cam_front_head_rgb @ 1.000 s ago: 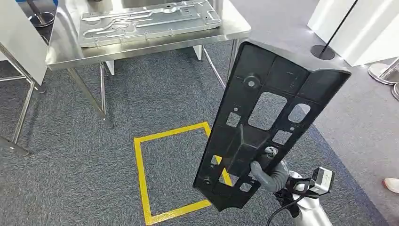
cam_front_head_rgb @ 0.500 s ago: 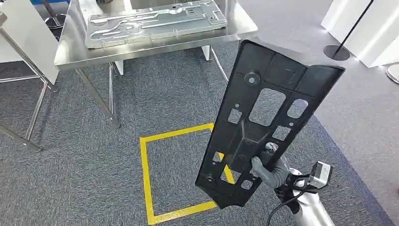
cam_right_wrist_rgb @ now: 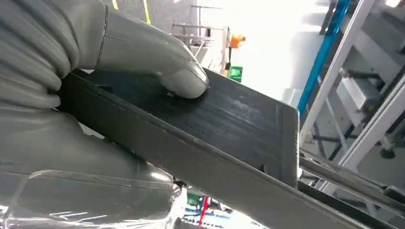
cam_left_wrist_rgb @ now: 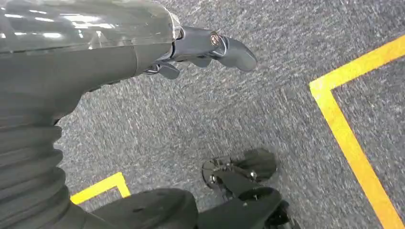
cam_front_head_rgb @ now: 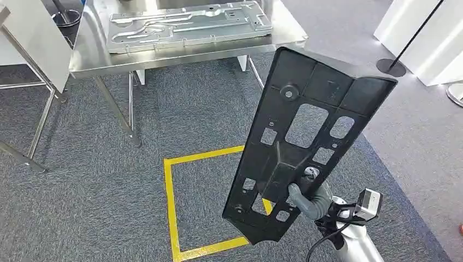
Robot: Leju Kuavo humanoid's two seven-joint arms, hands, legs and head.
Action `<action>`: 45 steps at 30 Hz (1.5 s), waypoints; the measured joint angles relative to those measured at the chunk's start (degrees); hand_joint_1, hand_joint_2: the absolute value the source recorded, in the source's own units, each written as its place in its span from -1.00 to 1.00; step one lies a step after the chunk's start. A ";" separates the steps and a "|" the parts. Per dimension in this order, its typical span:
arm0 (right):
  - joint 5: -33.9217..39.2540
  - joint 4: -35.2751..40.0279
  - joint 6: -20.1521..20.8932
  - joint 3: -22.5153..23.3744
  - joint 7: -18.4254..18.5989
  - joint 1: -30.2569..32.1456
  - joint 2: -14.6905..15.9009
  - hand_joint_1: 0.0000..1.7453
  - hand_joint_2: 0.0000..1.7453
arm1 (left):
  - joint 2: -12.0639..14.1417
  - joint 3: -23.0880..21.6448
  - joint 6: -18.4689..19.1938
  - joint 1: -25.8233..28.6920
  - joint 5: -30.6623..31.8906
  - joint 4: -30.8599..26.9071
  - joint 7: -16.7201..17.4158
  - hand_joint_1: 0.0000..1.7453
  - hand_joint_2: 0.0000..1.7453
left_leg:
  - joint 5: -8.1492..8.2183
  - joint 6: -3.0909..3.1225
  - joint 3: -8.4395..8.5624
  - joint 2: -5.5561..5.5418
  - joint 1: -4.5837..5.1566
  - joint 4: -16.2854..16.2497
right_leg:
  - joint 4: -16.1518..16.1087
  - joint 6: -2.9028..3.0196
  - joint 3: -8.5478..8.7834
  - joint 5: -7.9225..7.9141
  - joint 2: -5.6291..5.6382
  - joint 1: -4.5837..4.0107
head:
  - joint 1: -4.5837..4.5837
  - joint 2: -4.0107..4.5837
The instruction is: Take the parts from the cabinet and place them on the table.
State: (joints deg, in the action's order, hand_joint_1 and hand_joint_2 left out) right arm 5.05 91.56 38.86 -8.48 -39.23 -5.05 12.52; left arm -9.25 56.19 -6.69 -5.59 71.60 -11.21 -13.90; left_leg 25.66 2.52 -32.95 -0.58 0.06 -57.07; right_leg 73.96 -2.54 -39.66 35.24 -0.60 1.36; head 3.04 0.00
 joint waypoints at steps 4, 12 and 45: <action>0.07 -0.02 0.17 -0.07 0.00 -0.02 0.00 1.00 1.00 | 0.04 0.04 0.17 0.12 -0.07 0.00 -0.22 -1.00 1.00 | 0.65 -0.35 0.88 -0.51 0.02 -0.17 | -8.30 0.25 2.55 -7.52 0.00 0.01 | -0.02 0.00; 0.28 -0.17 0.53 -0.24 0.00 -0.47 -0.04 1.00 1.00 | 0.13 0.22 0.35 0.23 -0.26 0.00 -0.18 -1.00 1.00 | 3.18 -2.82 0.48 -0.38 0.24 -2.67 | -16.70 2.52 6.65 -9.15 -0.07 0.00 | 0.00 0.00; -1.27 3.59 -2.34 -1.60 -0.02 3.25 -0.11 1.00 1.00 | 0.33 0.90 0.74 0.92 1.60 0.00 -0.09 -1.00 1.00 | 9.11 -3.40 -3.34 -0.07 -0.11 -12.53 | -16.64 3.01 6.86 -8.79 0.08 -0.19 | 0.00 0.00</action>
State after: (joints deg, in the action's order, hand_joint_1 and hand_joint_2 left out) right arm 3.78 95.14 36.52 -10.08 -39.25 -1.79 12.41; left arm -8.92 57.09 -5.94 -4.67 73.20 -11.21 -13.99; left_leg 34.78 -0.88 -36.29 -0.65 -0.04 -69.60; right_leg 57.32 0.47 -32.79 26.44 -0.52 1.17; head 3.04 0.00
